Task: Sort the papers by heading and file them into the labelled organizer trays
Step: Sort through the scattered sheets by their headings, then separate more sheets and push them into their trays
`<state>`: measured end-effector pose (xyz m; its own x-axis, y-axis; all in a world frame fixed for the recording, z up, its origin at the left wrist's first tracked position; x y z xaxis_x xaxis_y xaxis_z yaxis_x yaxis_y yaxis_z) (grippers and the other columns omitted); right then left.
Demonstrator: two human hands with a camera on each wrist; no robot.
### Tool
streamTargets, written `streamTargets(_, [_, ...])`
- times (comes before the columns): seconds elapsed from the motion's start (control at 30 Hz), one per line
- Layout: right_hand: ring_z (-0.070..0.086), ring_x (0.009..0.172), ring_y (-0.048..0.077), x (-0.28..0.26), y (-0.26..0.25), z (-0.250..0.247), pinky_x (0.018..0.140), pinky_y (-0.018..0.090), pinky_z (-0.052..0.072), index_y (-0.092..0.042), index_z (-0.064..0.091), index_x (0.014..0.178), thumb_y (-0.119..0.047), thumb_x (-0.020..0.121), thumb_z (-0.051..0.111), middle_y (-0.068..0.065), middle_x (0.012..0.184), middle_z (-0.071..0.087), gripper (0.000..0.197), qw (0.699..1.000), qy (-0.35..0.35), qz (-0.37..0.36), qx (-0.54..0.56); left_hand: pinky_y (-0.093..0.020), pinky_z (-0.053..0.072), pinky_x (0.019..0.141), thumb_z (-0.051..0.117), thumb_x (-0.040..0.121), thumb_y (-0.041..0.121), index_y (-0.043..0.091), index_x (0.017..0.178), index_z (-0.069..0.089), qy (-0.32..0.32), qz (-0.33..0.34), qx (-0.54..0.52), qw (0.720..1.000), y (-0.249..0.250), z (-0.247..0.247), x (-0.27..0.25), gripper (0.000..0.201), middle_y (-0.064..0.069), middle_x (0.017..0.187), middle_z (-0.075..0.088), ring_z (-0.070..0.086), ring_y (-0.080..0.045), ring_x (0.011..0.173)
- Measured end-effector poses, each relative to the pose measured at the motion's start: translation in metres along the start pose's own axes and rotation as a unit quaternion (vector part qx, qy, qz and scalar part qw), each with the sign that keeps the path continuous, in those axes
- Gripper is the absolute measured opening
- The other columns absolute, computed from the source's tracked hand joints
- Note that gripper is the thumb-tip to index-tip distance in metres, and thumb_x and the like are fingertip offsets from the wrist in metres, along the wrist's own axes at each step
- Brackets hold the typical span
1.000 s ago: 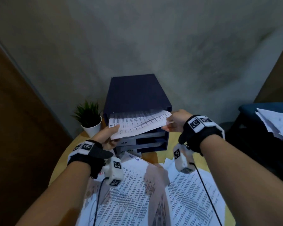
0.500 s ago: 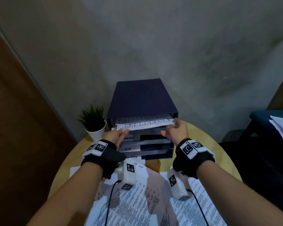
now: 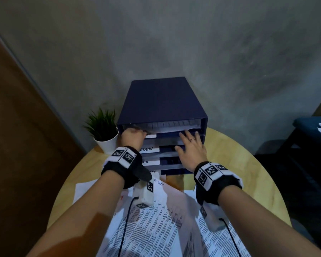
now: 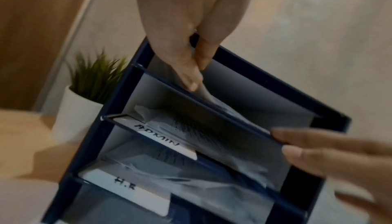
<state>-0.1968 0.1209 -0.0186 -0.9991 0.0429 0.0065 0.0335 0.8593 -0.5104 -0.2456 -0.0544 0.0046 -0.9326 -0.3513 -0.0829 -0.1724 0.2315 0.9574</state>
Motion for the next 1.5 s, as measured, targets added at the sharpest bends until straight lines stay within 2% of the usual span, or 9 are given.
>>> streamTargets(0.1, [-0.01,0.149,0.021,-0.002,0.001,0.002,0.119,0.049,0.009,-0.026,0.014,0.151,-0.029,0.097,0.041,-0.007,0.161,0.001,0.06,1.0,-0.012,-0.001,-0.019,-0.038,0.041,0.104,0.048,0.089,0.004,-0.002,0.126,0.049,0.028,0.074,0.124,0.989,0.0,0.004,-0.019,0.037,-0.021,0.13,0.053,0.051,-0.036,0.121])
streamTargets(0.2, [-0.01,0.149,0.021,-0.005,0.002,0.001,0.119,0.049,0.009,-0.028,0.011,0.151,-0.026,0.096,0.043,-0.008,0.161,-0.001,0.064,0.999,-0.012,-0.007,-0.038,-0.04,0.019,0.116,0.05,0.087,0.003,0.006,0.144,0.025,0.016,0.176,0.279,0.944,-0.007,0.007,-0.036,0.061,-0.017,0.153,0.018,0.021,-0.036,0.142])
streamTargets(0.33, [-0.011,0.149,0.021,-0.005,0.002,-0.002,0.119,0.049,0.008,-0.028,0.011,0.151,-0.024,0.096,0.044,-0.007,0.161,-0.003,0.065,0.999,-0.027,-0.01,-0.041,-0.057,-0.002,0.118,0.046,0.088,0.006,0.026,0.151,0.005,-0.067,0.188,0.507,0.839,-0.02,0.007,-0.033,0.078,-0.001,0.16,0.004,-0.006,-0.034,0.147])
streamTargets(0.43, [-0.011,0.149,0.02,-0.005,0.003,-0.003,0.118,0.049,0.008,-0.028,0.01,0.151,-0.022,0.096,0.044,-0.007,0.161,-0.003,0.065,0.998,-0.037,-0.012,-0.039,-0.063,-0.007,0.114,0.046,0.088,0.004,0.033,0.15,0.002,-0.11,0.173,0.558,0.804,-0.025,0.004,-0.026,0.082,0.004,0.16,0.004,-0.006,-0.032,0.148])
streamTargets(0.73, [-0.015,0.148,0.02,-0.005,0.009,-0.001,0.118,0.049,0.012,-0.029,0.003,0.152,-0.024,0.095,0.047,-0.008,0.161,-0.009,0.072,0.996,-0.05,-0.027,-0.063,-0.064,-0.005,0.112,0.044,0.088,0.003,0.035,0.147,0.018,-0.13,0.131,0.532,0.826,-0.013,0.006,-0.011,0.073,0.003,0.159,0.009,0.001,-0.032,0.148])
streamTargets(1.0, [-0.015,0.148,0.021,-0.025,0.013,0.013,0.119,0.049,0.005,-0.022,-0.004,0.152,-0.026,0.096,0.045,-0.003,0.16,-0.016,0.074,0.992,-0.048,-0.036,-0.113,-0.044,0.019,0.11,0.054,0.075,-0.004,0.014,0.138,0.033,0.102,0.107,0.353,0.924,-0.074,-0.011,-0.061,0.068,-0.016,0.145,0.024,0.026,-0.034,0.132])
streamTargets(1.1, [-0.011,0.149,0.021,-0.035,0.019,0.028,0.119,0.048,0.008,-0.021,0.0,0.152,-0.025,0.096,0.045,-0.001,0.161,-0.008,0.072,0.99,-0.106,-0.028,-0.09,-0.043,0.023,0.109,0.053,0.085,0.007,0.013,0.134,0.037,0.01,-0.006,0.402,0.915,-0.109,-0.024,-0.072,0.051,-0.015,0.143,0.026,0.029,-0.032,0.131])
streamTargets(1.23, [0.01,0.148,0.023,-0.051,0.025,0.046,0.118,0.035,0.021,-0.013,0.014,0.151,-0.022,0.099,0.039,0.007,0.16,0.012,0.059,0.971,-0.227,-0.019,-0.073,-0.04,0.033,0.109,0.044,0.092,0.021,0.017,0.138,0.042,-0.134,-0.121,0.472,0.863,-0.151,-0.04,-0.073,0.046,-0.015,0.142,0.036,0.037,-0.033,0.131])
streamTargets(1.5, [0.029,0.143,0.02,-0.084,0.045,0.075,0.116,0.031,0.024,-0.015,0.018,0.151,-0.037,0.099,0.035,0.005,0.157,0.024,0.058,0.932,-0.354,0.066,-0.049,-0.041,0.041,0.104,0.047,0.092,0.022,0.007,0.14,0.032,-0.142,-0.196,0.466,0.851,-0.178,-0.061,-0.091,0.052,-0.018,0.141,0.028,0.041,-0.036,0.126])
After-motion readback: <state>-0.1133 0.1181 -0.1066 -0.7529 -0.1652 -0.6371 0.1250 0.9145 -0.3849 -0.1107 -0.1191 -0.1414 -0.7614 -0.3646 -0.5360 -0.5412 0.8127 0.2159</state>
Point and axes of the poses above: each hand's wrist, its own x-axis towards the middle knuckle, its own z-axis out of the palm, y = z × x, the point moved 2 cm from there along x, towards the middle knuckle
